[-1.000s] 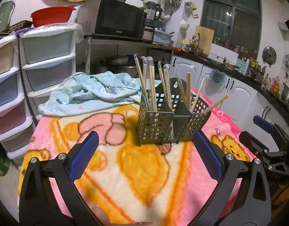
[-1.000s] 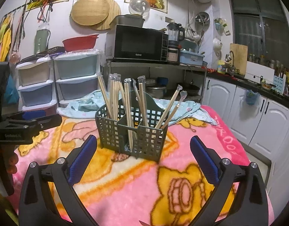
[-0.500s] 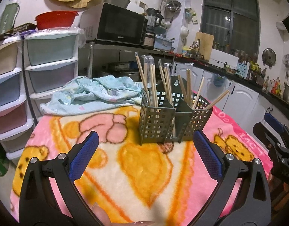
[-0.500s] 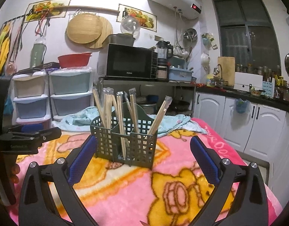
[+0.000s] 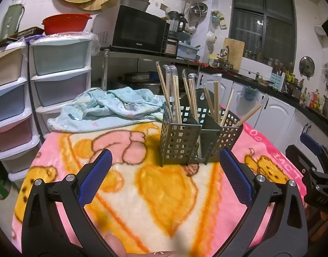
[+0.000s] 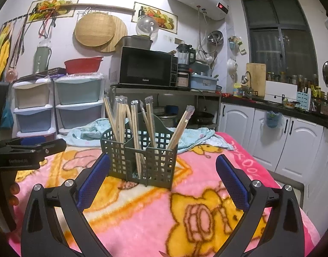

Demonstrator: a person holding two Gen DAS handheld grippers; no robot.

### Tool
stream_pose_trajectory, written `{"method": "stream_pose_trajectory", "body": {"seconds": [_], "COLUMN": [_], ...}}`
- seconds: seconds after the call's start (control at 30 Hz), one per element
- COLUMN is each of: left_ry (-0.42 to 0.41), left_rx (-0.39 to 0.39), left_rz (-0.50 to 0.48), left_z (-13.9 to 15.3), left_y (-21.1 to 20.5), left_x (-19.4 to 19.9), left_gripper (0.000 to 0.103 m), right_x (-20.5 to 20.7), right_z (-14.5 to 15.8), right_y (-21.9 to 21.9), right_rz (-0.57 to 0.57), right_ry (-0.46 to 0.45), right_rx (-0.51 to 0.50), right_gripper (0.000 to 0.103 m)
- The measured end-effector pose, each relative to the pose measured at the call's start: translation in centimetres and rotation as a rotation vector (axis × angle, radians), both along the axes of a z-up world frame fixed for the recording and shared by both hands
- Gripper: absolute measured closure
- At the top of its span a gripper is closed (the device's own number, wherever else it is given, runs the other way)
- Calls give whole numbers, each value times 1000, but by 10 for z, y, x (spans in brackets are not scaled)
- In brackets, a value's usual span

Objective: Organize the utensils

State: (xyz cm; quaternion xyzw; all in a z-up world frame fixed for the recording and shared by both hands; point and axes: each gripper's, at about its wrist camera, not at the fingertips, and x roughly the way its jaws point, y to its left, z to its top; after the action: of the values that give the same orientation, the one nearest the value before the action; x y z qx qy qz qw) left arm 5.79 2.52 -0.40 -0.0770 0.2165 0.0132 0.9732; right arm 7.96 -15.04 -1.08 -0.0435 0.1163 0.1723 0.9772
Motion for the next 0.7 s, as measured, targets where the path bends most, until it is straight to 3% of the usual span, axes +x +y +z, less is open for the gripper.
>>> {"method": "stream_pose_trajectory", "body": {"seconds": [0.7], "left_ry": [-1], "left_rx": [3], "left_rz": [4], "left_z": [1], "left_y": [0], "left_x": [0], "left_gripper": [11], "right_x": [-3], "right_z": [2], "right_y": [3], "right_rz": [3], "right_ry": [-8], "right_rx": [1], "right_gripper": [7]}}
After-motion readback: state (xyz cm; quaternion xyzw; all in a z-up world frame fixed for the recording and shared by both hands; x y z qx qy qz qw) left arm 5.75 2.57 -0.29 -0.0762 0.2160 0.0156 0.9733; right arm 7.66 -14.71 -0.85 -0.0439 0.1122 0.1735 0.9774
